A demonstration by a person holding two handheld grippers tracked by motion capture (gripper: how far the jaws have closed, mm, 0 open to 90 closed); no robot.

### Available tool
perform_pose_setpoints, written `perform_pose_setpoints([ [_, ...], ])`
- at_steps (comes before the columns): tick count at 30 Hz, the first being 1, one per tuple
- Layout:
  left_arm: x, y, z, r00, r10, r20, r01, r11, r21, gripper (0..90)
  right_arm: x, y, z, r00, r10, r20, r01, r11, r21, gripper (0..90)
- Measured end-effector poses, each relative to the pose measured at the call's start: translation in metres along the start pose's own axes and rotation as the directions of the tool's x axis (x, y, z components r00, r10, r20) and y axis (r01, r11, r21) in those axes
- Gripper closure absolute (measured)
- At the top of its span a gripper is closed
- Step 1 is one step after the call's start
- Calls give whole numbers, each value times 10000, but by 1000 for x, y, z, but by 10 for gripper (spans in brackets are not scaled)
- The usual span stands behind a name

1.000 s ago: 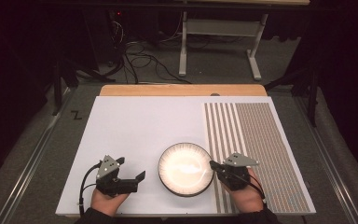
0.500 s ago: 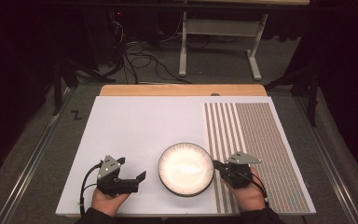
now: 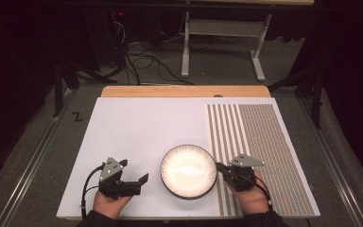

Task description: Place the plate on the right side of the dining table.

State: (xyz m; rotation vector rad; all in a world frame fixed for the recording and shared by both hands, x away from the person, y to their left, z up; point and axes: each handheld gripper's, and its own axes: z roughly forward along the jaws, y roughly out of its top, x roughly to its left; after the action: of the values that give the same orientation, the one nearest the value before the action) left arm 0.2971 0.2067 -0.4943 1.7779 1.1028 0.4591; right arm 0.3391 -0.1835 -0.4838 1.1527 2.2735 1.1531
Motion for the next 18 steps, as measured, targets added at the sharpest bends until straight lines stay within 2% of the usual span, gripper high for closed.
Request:
perform_pose_setpoints([
  [18, 0, 0, 0, 10000, -48, 33, 48, 10000, 6, 51, 5, 0, 3, 9999, -140, -13, 140, 9999, 4, 900],
])
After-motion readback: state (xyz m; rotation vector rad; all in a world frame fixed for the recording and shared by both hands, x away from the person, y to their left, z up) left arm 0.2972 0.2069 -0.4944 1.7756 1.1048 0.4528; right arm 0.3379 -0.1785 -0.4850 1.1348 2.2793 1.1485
